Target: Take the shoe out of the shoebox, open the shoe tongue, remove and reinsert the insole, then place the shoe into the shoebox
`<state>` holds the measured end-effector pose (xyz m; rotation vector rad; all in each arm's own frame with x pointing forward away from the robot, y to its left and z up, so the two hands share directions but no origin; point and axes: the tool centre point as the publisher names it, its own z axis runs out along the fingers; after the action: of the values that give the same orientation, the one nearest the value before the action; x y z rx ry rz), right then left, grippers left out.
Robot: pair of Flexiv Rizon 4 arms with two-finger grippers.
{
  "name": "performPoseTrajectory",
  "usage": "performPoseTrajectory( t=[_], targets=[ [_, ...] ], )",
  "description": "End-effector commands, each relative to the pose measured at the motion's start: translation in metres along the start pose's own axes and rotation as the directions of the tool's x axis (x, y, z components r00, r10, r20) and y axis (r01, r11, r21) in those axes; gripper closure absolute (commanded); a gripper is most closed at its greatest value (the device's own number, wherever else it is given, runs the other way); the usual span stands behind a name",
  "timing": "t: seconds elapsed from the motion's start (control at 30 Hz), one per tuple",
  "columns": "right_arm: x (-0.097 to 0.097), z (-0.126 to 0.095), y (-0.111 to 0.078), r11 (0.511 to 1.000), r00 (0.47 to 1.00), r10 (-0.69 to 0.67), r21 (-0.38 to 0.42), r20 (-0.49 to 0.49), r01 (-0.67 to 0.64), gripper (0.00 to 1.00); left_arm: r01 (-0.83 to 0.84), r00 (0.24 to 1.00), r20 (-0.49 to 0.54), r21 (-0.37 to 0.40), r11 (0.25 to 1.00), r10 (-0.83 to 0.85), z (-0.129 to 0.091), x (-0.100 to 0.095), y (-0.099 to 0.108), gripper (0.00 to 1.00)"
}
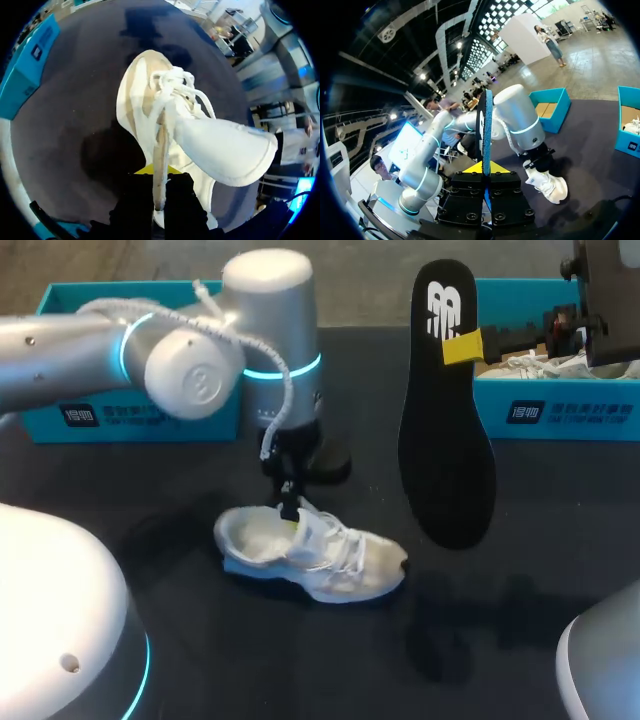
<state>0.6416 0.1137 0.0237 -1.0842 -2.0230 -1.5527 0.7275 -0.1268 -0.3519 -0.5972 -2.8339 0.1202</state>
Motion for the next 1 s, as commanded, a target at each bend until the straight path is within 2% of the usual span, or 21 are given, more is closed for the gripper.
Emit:
performPoseTrajectory(
  t=[0.03,0.1,0.3,0.47,0.63,1.0],
  targets=[
    [0.0,0.003,0.002,1.0,1.0,0.002,0.003,0.0,-0.002,1.0,-0.348,0.917,-0.238,-0.08,0.934,0.321,-0.008,-0.007,-0.004,1.0],
    [0.0,0.003,0.002,1.0,1.0,0.002,0.003,0.0,-0.002,1.0,-0.44,0.867,-0.301,-0.086,0.894,0.398,-0.009,-0.007,-0.003,1.0],
    [0.0,0.003,0.002,1.0,1.0,0.002,0.003,0.0,-0.002,1.0,-0.615,0.754,-0.372,-0.111,0.781,0.541,-0.015,-0.008,-0.001,1.0],
    [0.0,0.003,0.002,1.0,1.0,0.002,0.003,0.0,-0.002,1.0,-0.66,0.721,-0.394,-0.138,0.739,0.57,-0.025,-0.019,0.005,1.0],
    [0.0,0.003,0.002,1.0,1.0,0.002,0.003,0.0,-0.002,1.0,-0.722,0.661,-0.41,-0.123,0.68,0.628,-0.036,-0.028,0.007,1.0],
    [0.0,0.003,0.002,1.0,1.0,0.002,0.003,0.0,-0.002,1.0,-0.778,0.601,-0.441,-0.132,0.614,0.667,-0.04,-0.046,-0.002,1.0]
  ],
)
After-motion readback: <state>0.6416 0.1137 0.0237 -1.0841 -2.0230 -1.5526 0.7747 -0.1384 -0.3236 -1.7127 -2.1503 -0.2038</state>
